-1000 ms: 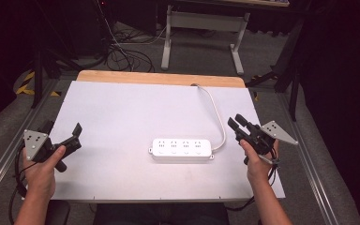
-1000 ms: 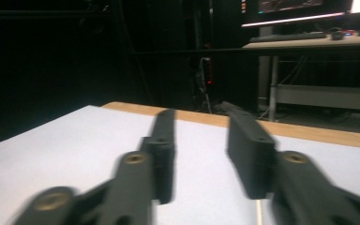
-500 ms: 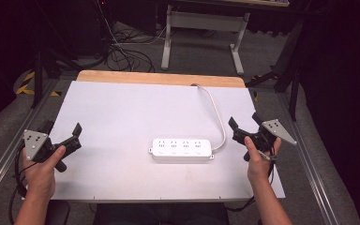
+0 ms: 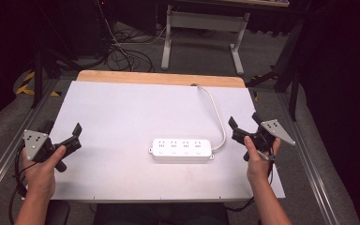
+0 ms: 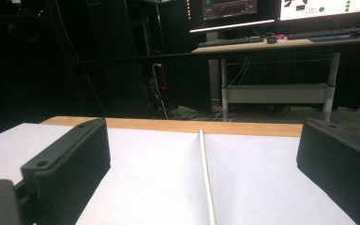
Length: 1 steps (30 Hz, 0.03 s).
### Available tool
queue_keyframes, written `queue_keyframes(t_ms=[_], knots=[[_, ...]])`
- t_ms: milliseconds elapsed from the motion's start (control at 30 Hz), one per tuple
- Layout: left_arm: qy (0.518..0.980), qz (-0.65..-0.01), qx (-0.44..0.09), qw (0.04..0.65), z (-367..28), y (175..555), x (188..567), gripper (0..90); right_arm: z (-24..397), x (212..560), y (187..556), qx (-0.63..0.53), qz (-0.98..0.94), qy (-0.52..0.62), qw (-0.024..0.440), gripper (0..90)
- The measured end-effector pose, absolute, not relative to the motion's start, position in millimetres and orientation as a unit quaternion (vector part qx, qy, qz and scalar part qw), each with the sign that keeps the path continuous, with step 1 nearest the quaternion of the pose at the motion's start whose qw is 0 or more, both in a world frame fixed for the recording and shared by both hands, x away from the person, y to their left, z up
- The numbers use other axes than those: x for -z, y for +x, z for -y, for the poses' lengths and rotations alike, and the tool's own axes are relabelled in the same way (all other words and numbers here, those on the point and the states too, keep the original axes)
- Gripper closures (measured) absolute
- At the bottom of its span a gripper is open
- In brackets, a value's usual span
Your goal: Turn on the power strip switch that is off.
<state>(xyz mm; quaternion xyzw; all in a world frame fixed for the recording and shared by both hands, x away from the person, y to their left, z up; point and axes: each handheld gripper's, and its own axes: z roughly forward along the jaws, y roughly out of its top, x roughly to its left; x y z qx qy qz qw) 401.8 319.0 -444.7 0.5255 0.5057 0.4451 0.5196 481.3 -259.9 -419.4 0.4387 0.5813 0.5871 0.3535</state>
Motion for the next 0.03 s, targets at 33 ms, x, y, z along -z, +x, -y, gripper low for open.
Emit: queue_keyframes(t_ms=[33], knots=[[0.525, -0.506, -0.445, 0.520, -319.1, 401.6, 444.7, 3.9, 259.7, 419.5, 481.5, -0.587, -0.581, 0.438, 0.354, 3.7]])
